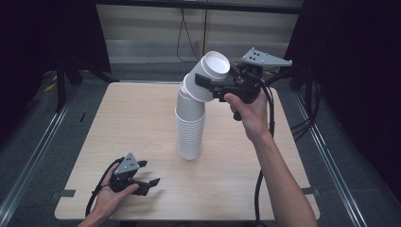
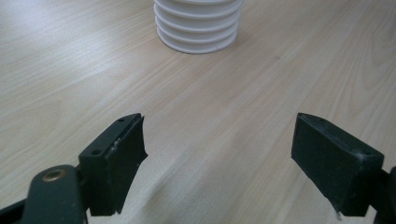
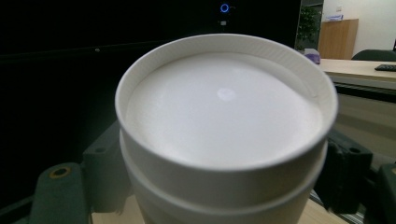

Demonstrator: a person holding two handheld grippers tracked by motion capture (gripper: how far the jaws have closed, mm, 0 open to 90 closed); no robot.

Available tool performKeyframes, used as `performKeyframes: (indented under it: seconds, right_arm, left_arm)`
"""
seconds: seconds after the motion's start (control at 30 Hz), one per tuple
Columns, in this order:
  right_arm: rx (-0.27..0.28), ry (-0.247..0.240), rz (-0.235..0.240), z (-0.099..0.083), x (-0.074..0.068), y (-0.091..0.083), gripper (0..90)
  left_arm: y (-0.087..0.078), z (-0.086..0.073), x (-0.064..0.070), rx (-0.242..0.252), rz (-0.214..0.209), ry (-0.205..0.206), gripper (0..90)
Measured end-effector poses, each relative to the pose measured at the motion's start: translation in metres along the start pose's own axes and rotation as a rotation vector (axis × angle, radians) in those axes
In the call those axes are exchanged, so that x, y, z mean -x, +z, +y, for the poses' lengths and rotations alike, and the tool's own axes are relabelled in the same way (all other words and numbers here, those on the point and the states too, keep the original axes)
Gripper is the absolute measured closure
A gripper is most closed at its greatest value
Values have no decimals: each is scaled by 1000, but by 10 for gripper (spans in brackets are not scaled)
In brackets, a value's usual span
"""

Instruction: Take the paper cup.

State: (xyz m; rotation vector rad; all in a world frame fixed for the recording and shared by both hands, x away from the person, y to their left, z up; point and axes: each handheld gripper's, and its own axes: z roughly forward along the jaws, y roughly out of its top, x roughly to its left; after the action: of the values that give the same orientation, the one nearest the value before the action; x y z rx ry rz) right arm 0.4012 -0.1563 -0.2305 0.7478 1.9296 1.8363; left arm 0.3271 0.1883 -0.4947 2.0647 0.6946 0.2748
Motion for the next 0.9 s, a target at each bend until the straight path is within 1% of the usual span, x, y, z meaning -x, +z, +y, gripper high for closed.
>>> performKeyframes:
  seconds: [0.1,0.17,0.23,0.37,0.47,0.6,0.67,0.73,0.8,0.9]
  right_arm:
    - [-1,2,-9,0,2,-8,201]
    - [-11,-1,-20,-1,4,-14,201]
    - [-21,-1,-30,-2,6,-18,201]
    - [-32,-9,-49,-3,7,-28,202]
    - [-36,-13,-57,-5,7,-33,201]
    - [-24,-5,-56,-8,7,-40,201]
    - [-26,0,-58,-10,7,-44,202]
    - [-35,-1,-60,-13,7,-47,201]
    - [-29,8,-57,-17,7,-49,202]
    - [-42,11,-57,-24,5,-51,202]
  left_arm:
    - [0,0,0,4,2,1,174]
    - [1,1,1,-2,10,18,172]
    - [1,2,1,2,4,32,169]
    - [2,3,0,3,9,32,167]
    - [1,4,-1,13,3,18,166]
    - [-1,4,-1,26,5,7,165]
    - [-2,4,-1,27,6,9,165]
    - [-2,5,-1,40,4,-2,166]
    - [-2,6,-2,48,8,0,166]
    - [-2,8,-2,64,6,13,166]
